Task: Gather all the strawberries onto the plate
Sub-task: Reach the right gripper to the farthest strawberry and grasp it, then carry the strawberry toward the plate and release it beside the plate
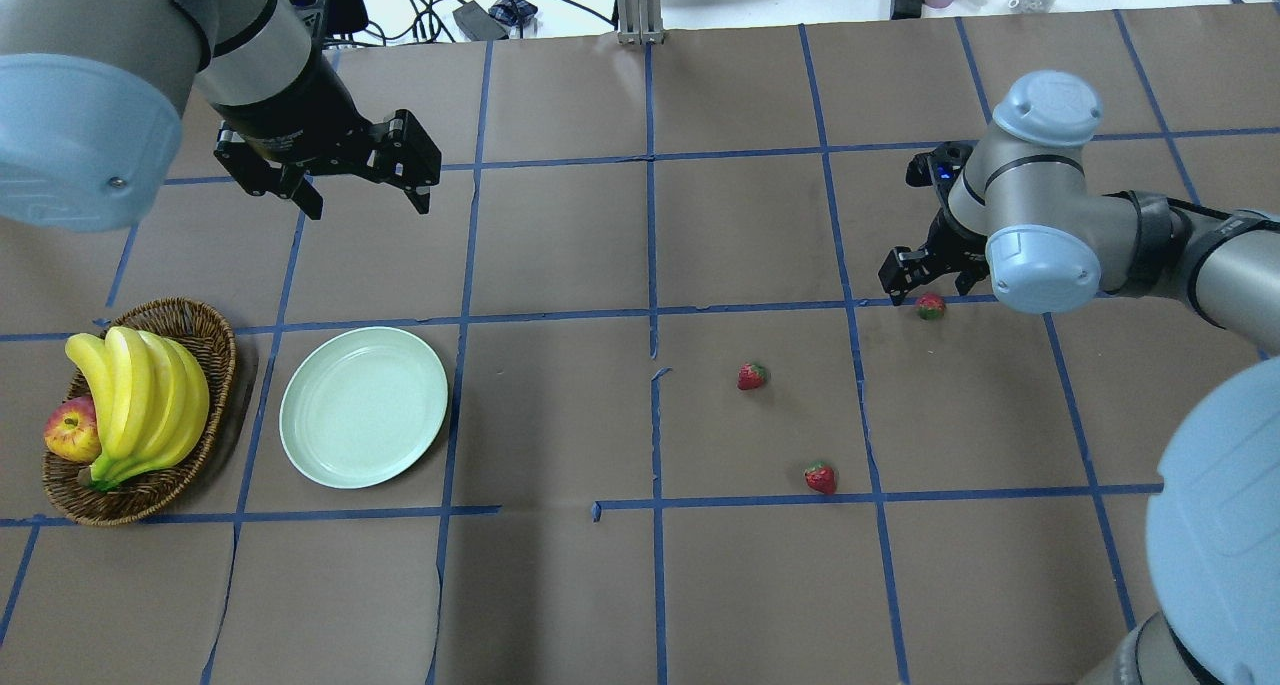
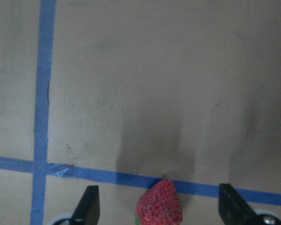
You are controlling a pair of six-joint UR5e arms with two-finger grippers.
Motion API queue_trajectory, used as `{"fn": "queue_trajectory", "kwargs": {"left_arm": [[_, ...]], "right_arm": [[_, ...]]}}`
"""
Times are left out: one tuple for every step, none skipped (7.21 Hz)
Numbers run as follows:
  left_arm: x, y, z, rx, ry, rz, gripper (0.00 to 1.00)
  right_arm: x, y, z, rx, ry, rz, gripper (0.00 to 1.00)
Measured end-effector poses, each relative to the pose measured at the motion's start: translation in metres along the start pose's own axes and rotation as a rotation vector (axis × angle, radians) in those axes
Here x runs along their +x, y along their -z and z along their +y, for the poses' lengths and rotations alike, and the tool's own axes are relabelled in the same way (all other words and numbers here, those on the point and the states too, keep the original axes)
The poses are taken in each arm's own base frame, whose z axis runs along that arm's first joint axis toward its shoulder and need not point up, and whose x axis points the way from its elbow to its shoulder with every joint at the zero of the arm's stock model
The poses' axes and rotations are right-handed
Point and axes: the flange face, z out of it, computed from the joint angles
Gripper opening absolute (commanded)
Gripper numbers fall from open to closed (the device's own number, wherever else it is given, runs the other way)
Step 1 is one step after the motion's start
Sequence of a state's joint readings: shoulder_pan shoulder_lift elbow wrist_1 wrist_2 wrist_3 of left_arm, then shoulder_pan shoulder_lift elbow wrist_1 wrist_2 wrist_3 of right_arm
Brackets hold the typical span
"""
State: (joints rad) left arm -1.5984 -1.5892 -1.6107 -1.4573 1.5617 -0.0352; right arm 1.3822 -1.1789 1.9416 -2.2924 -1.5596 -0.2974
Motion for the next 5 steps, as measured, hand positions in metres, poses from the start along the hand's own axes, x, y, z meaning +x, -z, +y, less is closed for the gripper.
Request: {"fn": "queue_trajectory", "kwargs": {"left_arm": [[0.000,0.000,0.000,0.000,0.000,0.000,1.00],[0.000,0.000,0.000,0.000,0.000,0.000,1.00],[0.000,0.000,0.000,0.000,0.000,0.000,1.00],[0.000,0.000,0.000,0.000,0.000,0.000,1.00],[0.000,0.000,0.000,0.000,0.000,0.000,1.00]], "right_arm": [[0.000,-0.003,0.004,-0.008,-0.025,-0.001,0.07],[0.000,-0.004,0.006,-0.013,-0.035,0.008,0.00],[0.001,-0.003,0.006,-0.016,-0.040,0.021,0.00],[0.002,-0.001,0.006,-0.013,-0.045,0.027,0.00],[-0.001,0.007,0.002,0.004,-0.044,0.030,0.00]]}}
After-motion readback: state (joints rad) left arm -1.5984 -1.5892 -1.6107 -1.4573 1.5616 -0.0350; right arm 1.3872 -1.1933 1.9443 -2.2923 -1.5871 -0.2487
